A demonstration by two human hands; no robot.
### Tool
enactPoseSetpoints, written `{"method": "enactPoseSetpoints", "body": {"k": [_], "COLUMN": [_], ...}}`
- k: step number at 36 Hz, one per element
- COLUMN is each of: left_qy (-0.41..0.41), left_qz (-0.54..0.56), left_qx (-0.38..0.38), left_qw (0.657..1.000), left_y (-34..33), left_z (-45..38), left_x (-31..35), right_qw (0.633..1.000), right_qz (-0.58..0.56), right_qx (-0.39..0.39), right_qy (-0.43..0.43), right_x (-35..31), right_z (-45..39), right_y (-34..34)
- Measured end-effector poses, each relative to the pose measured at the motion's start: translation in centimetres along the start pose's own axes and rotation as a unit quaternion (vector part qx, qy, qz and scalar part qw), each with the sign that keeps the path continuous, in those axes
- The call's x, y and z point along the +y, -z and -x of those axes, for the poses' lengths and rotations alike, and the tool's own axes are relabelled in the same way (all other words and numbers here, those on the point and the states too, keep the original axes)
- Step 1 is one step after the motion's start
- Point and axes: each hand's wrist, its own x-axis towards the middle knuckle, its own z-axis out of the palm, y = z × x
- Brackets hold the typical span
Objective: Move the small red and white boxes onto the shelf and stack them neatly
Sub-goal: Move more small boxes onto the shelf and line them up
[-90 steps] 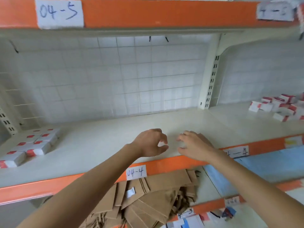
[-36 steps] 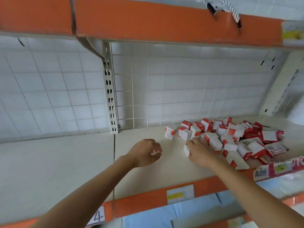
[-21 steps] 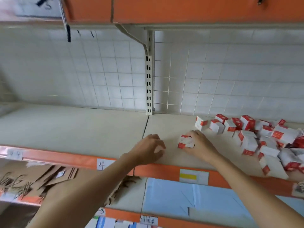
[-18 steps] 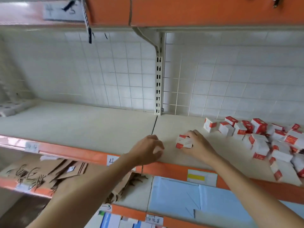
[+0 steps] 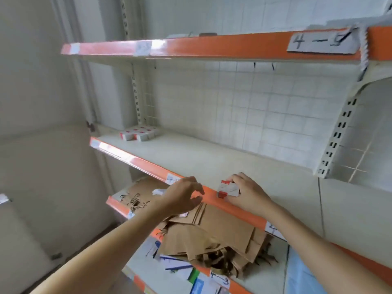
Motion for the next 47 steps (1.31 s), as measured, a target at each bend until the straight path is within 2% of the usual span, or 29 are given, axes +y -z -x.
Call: {"method": "enactPoseSetpoints", "body": {"k": [8,12,17,23,28,33,35,39,41,44,47], "left_qy": [0.095,0.113,0.147,0.147,0.132,0.124,0.117,0.108,0.105,0.094,0.081], "left_qz": [-0.046,-0.036,0.001,0.004,-0.011,-0.012,-0.005,0.011,0.020,0.052,0.081], "left_qx": [0.015,0.025,0.030,0.030,0.033,0.072,0.073,0.050,0.032,-0.021,-0.043], "left_qw": [0.994,0.993,0.989,0.989,0.991,0.990,0.990,0.993,0.994,0.994,0.992], "left_y": [5.7,6.7,6.1,5.9,8.2,9.4,8.9,7.5,7.0,5.9,5.0], "left_z": [7.0,9.3,10.1,7.0,2.5,-1.9,-3.3,-6.5,-8.4,-11.3,-13.7], "left_x": [-12.6,-16.4,-20.0,-23.1,-26.0,-29.2,-30.0,-31.3,-31.8,-32.4,-33.0], "right_qw": [0.995,0.990,0.988,0.992,0.997,0.998,0.999,0.994,0.987,0.949,0.965], "right_qz": [-0.010,-0.018,-0.017,-0.022,-0.042,-0.047,-0.041,-0.108,-0.151,-0.286,-0.239], "right_qx": [-0.054,-0.088,-0.071,-0.030,-0.007,0.024,0.013,-0.019,-0.062,-0.122,-0.040], "right_qy": [0.079,0.108,0.135,0.119,0.068,0.024,0.001,0.005,0.012,-0.057,-0.103], "right_x": [-11.1,-14.5,-16.4,-16.3,-15.6,-13.4,-11.9,-9.7,-8.8,-7.9,-5.8], "right_z": [-8.4,-11.0,-15.1,-21.7,-27.8,-32.4,-33.0,-32.0,-32.1,-32.6,-33.2], "right_y": [-8.7,-11.8,-14.0,-15.8,-15.8,-16.2,-16.7,-17.2,-16.6,-15.3,-15.0]}}
